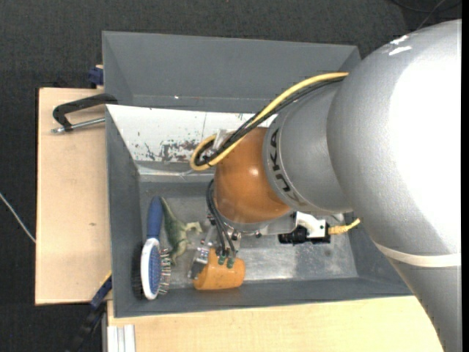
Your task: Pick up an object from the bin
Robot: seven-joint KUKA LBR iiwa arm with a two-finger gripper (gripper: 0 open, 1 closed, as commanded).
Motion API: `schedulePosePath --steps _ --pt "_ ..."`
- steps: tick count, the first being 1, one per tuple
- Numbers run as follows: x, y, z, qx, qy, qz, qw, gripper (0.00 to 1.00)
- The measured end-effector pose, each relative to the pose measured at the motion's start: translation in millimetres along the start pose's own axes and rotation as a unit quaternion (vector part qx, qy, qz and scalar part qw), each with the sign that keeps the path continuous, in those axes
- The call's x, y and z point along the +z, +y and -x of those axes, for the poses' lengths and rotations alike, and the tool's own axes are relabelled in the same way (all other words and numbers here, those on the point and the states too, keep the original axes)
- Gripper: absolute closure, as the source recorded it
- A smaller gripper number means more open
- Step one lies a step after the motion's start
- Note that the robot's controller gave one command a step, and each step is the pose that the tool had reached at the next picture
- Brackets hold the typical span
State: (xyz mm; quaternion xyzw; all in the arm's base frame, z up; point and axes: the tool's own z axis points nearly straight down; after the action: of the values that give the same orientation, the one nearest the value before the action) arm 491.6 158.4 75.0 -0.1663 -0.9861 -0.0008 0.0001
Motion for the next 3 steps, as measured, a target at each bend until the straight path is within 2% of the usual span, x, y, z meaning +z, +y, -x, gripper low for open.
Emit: schedulePosePath --steps 1,2,3 --pt "-37 -36 21.3 -0.062 -0.0037 0.001 0.9981 0.00" --pt "-3 -46 23.7 0.030 -0.0041 0.006 0.9995 0.00" --pt "-3 -43 23.5 0.030 -0.0054 0.008 0.9995 1.00"
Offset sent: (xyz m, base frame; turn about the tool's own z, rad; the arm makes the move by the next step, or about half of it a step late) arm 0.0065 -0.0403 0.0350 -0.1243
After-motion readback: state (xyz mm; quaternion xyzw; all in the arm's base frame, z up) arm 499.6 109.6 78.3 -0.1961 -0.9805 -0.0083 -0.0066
